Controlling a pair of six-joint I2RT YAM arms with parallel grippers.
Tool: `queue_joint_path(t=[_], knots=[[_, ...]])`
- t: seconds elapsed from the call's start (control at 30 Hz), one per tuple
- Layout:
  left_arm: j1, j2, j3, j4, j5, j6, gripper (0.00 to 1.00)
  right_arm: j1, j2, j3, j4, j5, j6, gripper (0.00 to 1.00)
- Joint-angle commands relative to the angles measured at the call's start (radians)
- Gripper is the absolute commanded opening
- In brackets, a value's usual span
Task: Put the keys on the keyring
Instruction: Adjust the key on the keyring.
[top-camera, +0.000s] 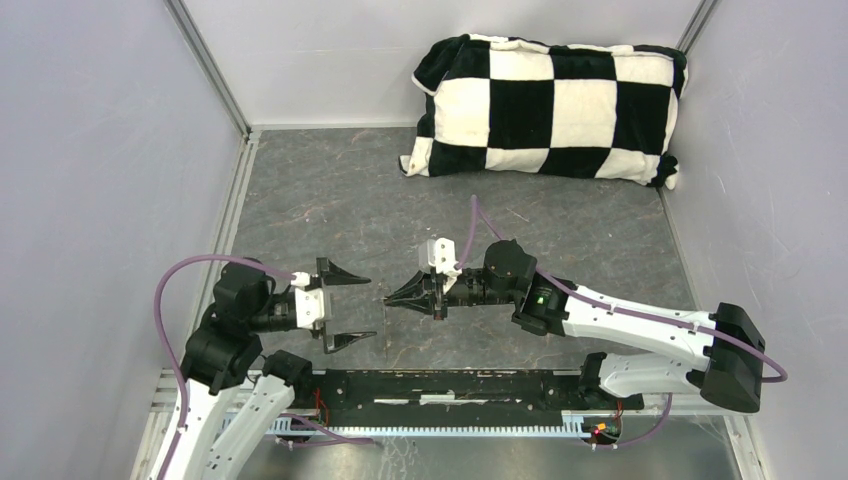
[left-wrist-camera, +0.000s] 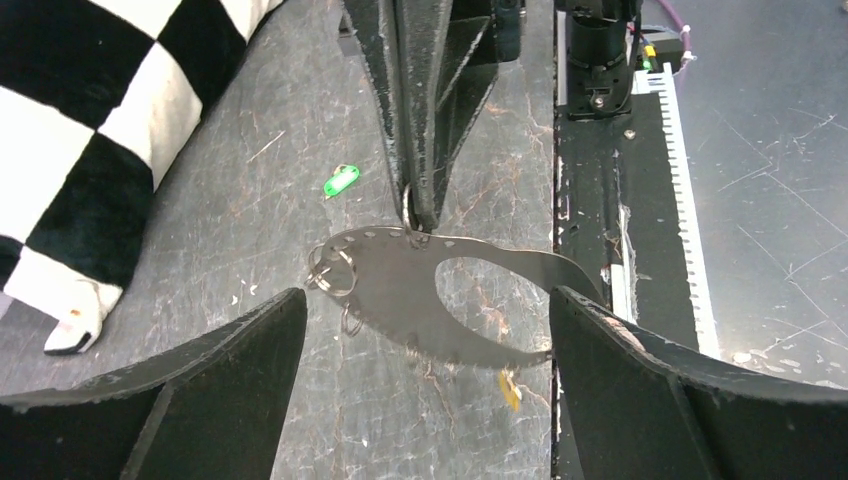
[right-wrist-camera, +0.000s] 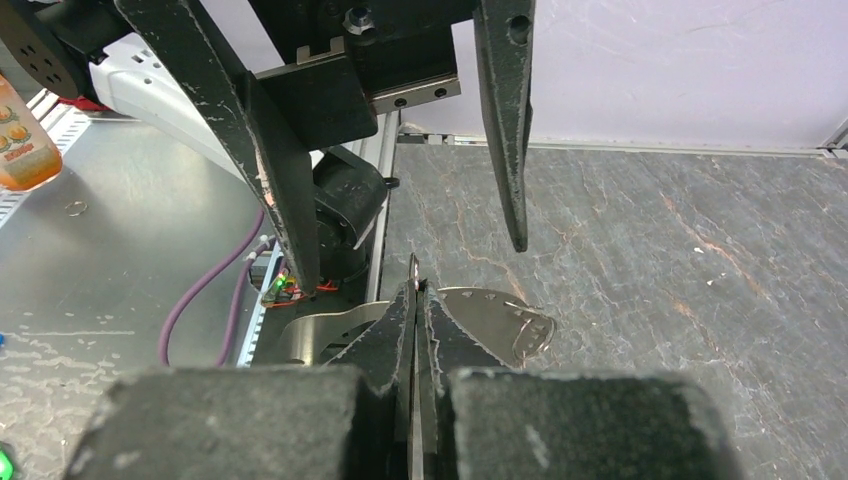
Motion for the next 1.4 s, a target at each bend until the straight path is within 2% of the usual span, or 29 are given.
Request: queue_joint_path(t=[0.0,0.17,0.53,1.37], knots=[[-0.001,0.048,0.066,-0.038,-0.059,0.012,0.97,-0.007,-0.037,0.018,0.053,0.0,-0.011,0.01],[-0.001,0.092,0.106,-0.122,-0.083,0.074,1.0,-0.015,-0.041,0.014,0.034,0.006,-0.012,0.0],[-0.001,0.058,0.112,-0.159,-0.126,0.068,1.0,-0.024,-0.04,0.039,0.006,0.011,-0.012,0.0],[-0.001,0.036,0.112,-0.15,-0.104,0.019,1.0,-0.029,-0.062,-0.012,0.07,-0.013,0.018,0.0]])
